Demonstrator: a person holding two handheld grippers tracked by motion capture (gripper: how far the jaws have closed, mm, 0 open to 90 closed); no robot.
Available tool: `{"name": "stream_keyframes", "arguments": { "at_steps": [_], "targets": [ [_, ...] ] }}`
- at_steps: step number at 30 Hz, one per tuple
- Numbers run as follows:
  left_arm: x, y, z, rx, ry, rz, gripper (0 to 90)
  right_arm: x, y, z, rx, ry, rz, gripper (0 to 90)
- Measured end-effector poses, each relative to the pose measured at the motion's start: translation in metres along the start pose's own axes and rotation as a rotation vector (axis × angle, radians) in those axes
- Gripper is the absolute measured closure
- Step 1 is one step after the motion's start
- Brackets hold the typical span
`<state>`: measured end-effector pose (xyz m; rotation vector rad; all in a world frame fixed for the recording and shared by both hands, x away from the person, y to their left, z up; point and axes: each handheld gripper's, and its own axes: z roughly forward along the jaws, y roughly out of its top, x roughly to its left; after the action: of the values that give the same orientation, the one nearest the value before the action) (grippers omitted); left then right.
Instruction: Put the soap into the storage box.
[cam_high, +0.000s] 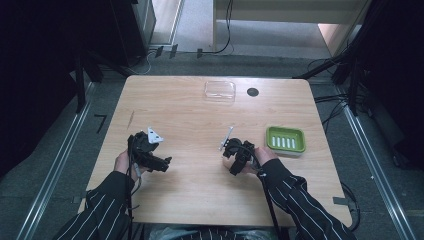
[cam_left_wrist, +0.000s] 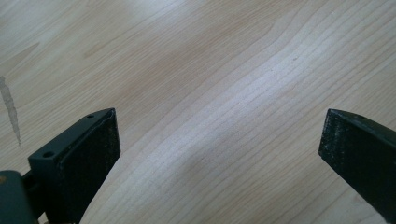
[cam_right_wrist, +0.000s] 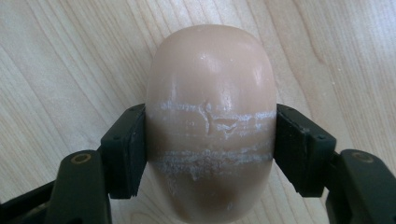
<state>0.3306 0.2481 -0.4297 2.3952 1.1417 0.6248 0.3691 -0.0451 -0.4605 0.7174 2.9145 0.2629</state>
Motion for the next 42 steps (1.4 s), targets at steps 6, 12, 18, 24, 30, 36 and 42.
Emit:
{"name": "stream_keyframes", "arguments": {
  "at_steps": [6,12,18,24,30,36,42],
  "targets": [
    [0.000,0.000,0.000,0.000,-0.001,0.000,0.0,-0.001,0.000,-0.005,-0.008,0.000,0.001,33.4],
    [0.000,0.000,0.000,0.000,-0.001,-0.001,0.0,-0.002,-0.002,-0.006,-0.008,0.000,0.009,33.4],
    [0.000,0.000,0.000,0.000,-0.001,-0.002,0.0,-0.002,-0.004,-0.008,-0.004,0.002,0.007,33.4],
    [0.000,0.000,0.000,-0.002,-0.001,-0.003,0.0,-0.004,-0.006,-0.011,-0.002,0.004,0.004,33.4],
    [0.000,0.000,-0.001,-0.005,-0.002,-0.002,0.0,-0.005,-0.009,-0.014,-0.003,0.003,0.006,33.4],
    [0.000,0.000,-0.001,-0.005,0.000,-0.002,0.0,-0.007,-0.013,-0.017,-0.003,0.002,0.012,33.5],
    [0.000,0.000,-0.001,-0.004,-0.002,-0.002,0.0,-0.010,-0.018,-0.019,-0.001,-0.003,0.017,33.4]
  ]
}}
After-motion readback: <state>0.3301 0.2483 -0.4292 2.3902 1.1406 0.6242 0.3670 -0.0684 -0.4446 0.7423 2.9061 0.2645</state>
